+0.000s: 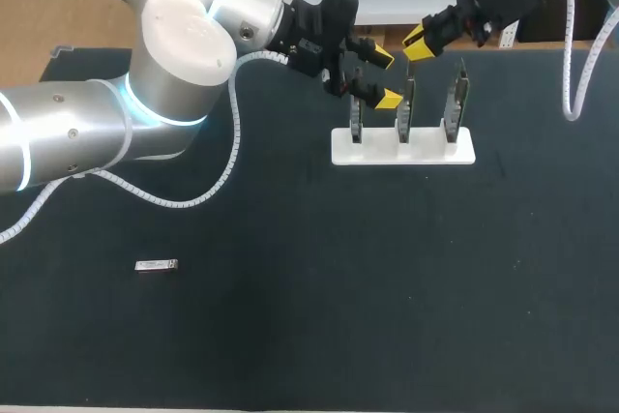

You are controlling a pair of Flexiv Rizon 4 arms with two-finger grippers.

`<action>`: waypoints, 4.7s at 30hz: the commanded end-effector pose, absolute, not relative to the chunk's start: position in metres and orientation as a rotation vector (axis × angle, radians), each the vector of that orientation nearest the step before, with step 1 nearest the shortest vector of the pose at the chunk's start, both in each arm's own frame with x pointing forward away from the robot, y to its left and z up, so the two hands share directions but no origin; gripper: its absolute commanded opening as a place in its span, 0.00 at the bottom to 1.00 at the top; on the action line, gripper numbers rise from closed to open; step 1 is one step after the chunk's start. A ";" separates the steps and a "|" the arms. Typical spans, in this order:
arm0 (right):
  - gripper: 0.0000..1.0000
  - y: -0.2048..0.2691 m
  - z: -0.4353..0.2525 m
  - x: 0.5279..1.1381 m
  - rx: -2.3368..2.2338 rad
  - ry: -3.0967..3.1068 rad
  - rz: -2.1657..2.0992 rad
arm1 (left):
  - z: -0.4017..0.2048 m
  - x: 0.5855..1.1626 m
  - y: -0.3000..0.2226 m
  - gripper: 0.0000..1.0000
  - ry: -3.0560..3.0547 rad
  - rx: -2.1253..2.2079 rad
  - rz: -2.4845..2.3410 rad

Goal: Pick up the optical module with the left hand, and insert it into the network port with the right hand.

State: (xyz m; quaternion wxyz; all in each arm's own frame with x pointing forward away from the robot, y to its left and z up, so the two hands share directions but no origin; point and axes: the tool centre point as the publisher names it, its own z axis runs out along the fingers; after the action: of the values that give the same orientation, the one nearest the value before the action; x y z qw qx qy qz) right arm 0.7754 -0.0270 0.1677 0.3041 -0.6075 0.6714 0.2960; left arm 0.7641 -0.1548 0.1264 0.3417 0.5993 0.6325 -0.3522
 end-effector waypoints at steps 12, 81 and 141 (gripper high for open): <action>0.00 -0.027 0.171 0.775 -1.605 1.761 0.774 | 0.127 0.765 -0.156 1.00 1.649 1.562 -0.916; 0.00 -0.026 0.172 0.779 -1.633 1.744 0.780 | 0.127 0.765 -0.156 1.00 1.649 1.562 -0.916; 0.00 -0.028 0.173 0.772 -1.655 1.725 0.838 | 0.127 0.765 -0.156 1.00 1.649 1.562 -0.916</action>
State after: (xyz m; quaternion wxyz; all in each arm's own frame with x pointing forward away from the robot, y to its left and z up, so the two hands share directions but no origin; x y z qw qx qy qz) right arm 0.7703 -0.0279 0.1729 0.3006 -0.6225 0.6510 0.3135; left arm 0.7641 -0.1548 0.1264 0.3417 0.5993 0.6324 -0.3522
